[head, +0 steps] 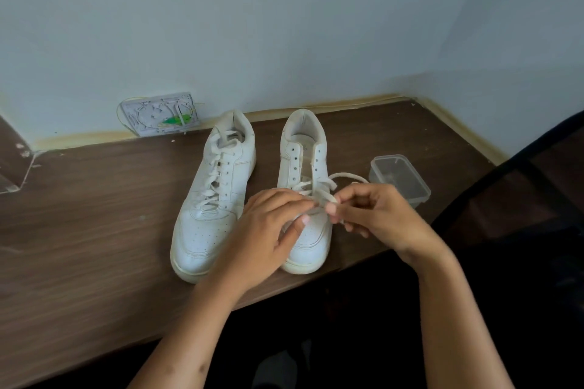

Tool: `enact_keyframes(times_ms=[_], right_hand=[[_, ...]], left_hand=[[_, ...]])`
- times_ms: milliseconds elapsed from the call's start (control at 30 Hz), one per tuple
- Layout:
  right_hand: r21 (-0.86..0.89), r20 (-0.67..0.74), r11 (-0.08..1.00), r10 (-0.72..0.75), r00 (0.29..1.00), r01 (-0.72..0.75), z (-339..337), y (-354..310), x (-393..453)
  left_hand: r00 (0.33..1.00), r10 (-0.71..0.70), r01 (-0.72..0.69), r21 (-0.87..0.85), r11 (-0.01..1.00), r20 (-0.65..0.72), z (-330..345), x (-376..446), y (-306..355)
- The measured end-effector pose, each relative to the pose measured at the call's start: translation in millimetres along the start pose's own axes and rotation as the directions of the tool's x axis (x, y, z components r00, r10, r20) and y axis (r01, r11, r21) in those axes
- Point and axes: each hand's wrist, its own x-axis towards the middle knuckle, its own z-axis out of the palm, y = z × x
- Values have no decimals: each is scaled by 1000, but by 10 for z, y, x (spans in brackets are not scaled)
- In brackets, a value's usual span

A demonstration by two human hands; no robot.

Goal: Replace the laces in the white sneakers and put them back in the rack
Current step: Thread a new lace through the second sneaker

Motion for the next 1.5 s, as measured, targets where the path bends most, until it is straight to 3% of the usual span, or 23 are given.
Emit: enact_keyframes(times_ms=[133, 333, 500, 733, 833, 900, 967, 1033, 1067, 1100, 1167, 1200, 1300, 1400, 1500], right_hand=[[263, 172, 965, -65, 983, 17, -33, -160, -127], [514, 9, 846, -171, 985, 142, 2, -201, -90], [671, -244, 716, -31, 969, 191, -87, -118, -7], [769, -420, 615, 282, 863, 173, -210, 49, 137], [755, -482, 639, 385, 787, 150, -206, 95, 218], [685, -558, 720, 420, 716, 111, -186, 132, 270], [491, -698, 867, 332, 635, 86, -138, 163, 291], [169, -817, 984, 104, 568, 62, -82, 160, 257], [37, -805, 996, -15, 594, 76, -56, 128, 235], [-20, -735, 991, -104, 670, 132, -29, 92, 219], [70, -454, 966, -190, 871, 247, 53, 6, 208], [124, -290, 958, -215, 932, 259, 109, -30, 206], [155, 15, 955, -258, 966, 253, 222, -18, 231], [103, -14, 949, -297, 955, 297, 181, 4, 233], [35, -237, 962, -256, 937, 271, 8, 26, 218]], left_hand=[[991, -91, 74, -168, 983, -96, -24, 86, 118], [999, -7, 25, -401, 916, 45, 75, 176, 491], [970, -172, 241, -561, 792, 173, 68, 189, 472], [927, -371, 310, -646, 697, 45, -245, 167, 139], [908, -419, 283, -728, 625, -6, -307, 188, 119], [886, -464, 271, -779, 565, -29, -336, 200, 111], [889, -455, 260, -765, 589, -49, -352, 204, 103], [916, -399, 260, -694, 672, -44, -334, 201, 106], [928, -371, 254, -666, 701, -36, -314, 201, 112], [937, -349, 250, -648, 719, -26, -290, 205, 133], [944, -330, 250, -628, 737, -12, -243, 223, 177], [945, -327, 252, -624, 740, -6, -226, 236, 199], [950, -313, 236, -624, 745, -15, -212, 265, 215], [949, -314, 239, -608, 757, -18, -247, 266, 130], [940, -339, 252, -603, 757, -34, -315, 256, 47]])
